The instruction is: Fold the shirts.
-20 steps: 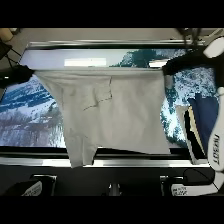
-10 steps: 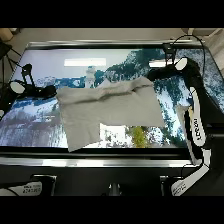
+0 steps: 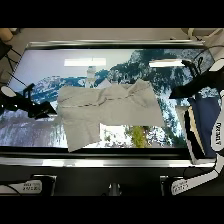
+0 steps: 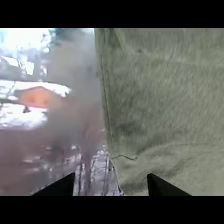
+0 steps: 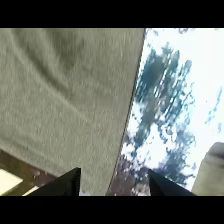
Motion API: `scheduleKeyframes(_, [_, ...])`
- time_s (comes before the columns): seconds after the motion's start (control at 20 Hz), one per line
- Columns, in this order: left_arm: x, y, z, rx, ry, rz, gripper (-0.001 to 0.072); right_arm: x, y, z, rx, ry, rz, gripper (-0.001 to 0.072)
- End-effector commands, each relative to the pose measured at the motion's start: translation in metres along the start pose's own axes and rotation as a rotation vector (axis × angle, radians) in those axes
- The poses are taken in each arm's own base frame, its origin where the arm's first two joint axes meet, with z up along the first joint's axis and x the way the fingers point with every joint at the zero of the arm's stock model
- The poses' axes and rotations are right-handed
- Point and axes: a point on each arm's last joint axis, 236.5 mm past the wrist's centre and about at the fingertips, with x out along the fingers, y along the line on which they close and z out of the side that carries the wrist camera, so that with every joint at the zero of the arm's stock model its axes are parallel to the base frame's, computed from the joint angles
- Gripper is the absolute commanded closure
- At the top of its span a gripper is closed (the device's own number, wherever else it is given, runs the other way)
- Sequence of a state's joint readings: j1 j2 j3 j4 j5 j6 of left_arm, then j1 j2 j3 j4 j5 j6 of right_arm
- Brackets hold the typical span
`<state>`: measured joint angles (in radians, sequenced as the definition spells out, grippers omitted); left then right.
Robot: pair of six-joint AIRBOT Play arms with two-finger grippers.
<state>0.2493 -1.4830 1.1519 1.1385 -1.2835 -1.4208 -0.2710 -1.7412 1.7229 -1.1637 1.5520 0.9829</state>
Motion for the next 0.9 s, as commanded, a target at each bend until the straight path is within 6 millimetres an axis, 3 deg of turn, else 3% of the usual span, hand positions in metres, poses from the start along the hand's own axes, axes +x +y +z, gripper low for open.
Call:
scheduleKeyframes(0.0, [0.035, 0.0, -0.034, -0.044, 0.075, -0.084, 0.0185, 0.018, 0.011, -0.054, 0.034, 0.16, 0.122, 0.0295])
scheduleKeyframes(0.35, [0.055, -0.006, -0.017, -0.094, -0.008, -0.117, 0.0189, 0.04, 0.005, -0.065, 0.059, 0.171, 0.12, 0.0281])
scheduleKeyframes(0.45, [0.064, -0.009, -0.015, -0.081, -0.008, -0.108, 0.0216, 0.048, 0.006, -0.072, 0.07, 0.187, 0.131, 0.0223])
scheduleKeyframes(0.5, [0.066, -0.01, -0.013, -0.077, -0.017, -0.104, 0.0251, 0.053, 0.008, -0.078, 0.075, 0.202, 0.143, 0.0223])
scheduleKeyframes(0.55, [0.067, -0.01, -0.01, -0.078, -0.028, -0.1, 0.0352, 0.059, 0.011, -0.086, 0.086, 0.222, 0.158, 0.0223])
scheduleKeyframes(0.65, [0.067, -0.01, -0.008, -0.079, -0.038, -0.098, 0.0486, 0.074, 0.018, -0.101, 0.103, 0.261, 0.184, 0.0223])
scheduleKeyframes(0.7, [0.067, -0.01, -0.01, -0.077, -0.029, -0.1, 0.0634, 0.082, 0.024, -0.106, 0.09, 0.275, 0.199, 0.0219])
scheduleKeyframes(0.75, [0.067, -0.011, -0.013, -0.072, -0.016, -0.104, 0.0683, 0.088, 0.027, -0.11, 0.076, 0.283, 0.204, 0.0169])
scheduleKeyframes(0.85, [0.065, -0.014, -0.018, -0.043, 0.003, -0.11, 0.0683, 0.099, 0.031, -0.107, 0.081, 0.266, 0.2, 0.0152])
